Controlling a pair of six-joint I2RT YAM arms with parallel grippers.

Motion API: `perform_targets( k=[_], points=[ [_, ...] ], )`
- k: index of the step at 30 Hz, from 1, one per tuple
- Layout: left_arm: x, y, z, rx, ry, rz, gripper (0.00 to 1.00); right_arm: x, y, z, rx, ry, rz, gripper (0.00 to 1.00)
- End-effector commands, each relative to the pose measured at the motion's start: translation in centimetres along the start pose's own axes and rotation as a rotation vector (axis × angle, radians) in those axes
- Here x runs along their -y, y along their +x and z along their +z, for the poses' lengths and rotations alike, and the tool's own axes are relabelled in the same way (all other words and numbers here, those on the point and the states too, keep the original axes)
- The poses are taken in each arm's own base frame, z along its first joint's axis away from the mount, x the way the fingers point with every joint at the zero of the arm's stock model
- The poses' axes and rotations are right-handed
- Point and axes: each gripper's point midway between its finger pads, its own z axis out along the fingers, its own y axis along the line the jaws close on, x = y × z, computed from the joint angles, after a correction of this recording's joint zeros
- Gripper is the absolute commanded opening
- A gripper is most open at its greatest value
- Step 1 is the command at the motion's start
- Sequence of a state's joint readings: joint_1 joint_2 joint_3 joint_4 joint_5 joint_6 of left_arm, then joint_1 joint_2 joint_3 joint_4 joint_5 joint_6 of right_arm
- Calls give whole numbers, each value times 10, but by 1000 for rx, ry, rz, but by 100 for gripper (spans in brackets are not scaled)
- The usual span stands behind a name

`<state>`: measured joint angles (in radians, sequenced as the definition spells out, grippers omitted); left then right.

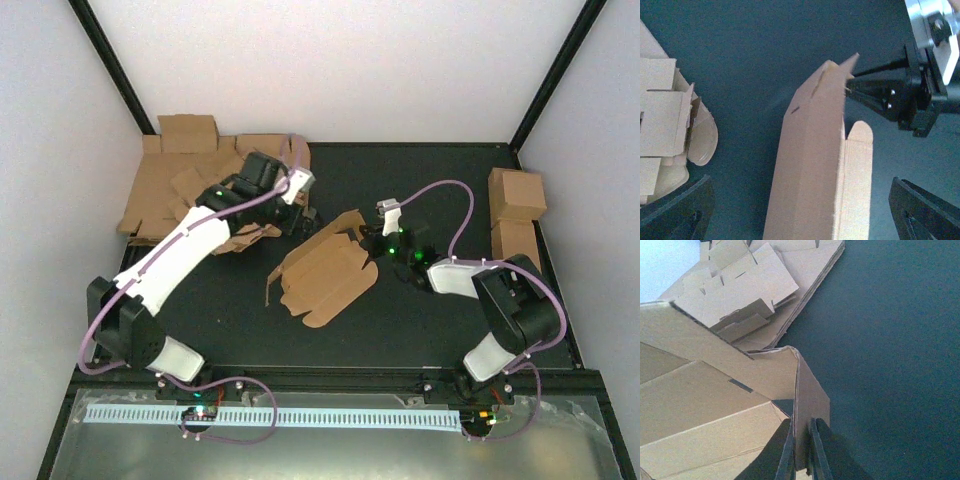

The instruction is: Fold the paper box

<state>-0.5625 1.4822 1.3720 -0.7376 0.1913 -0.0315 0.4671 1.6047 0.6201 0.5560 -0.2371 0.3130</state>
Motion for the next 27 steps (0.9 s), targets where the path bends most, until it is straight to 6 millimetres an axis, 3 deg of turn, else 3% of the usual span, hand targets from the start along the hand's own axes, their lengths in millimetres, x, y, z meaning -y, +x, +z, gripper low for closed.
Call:
perform_targets(
  k=[1, 6, 22, 27],
  points=[
    [-2, -9, -7, 30, 262, -163, 97, -7, -14, -4, 57, -12, -46, 11],
    [-11, -5, 8, -12, 435, -276, 90, -8, -12, -2, 48, -19, -42, 11],
    [-11, 48, 50, -140, 408, -314, 85, -10, -12, 0, 43, -28, -36, 11],
    [-12, 61, 63, -181, 402, -328, 76, -10, -12, 0, 44, -29, -37, 11]
  ],
)
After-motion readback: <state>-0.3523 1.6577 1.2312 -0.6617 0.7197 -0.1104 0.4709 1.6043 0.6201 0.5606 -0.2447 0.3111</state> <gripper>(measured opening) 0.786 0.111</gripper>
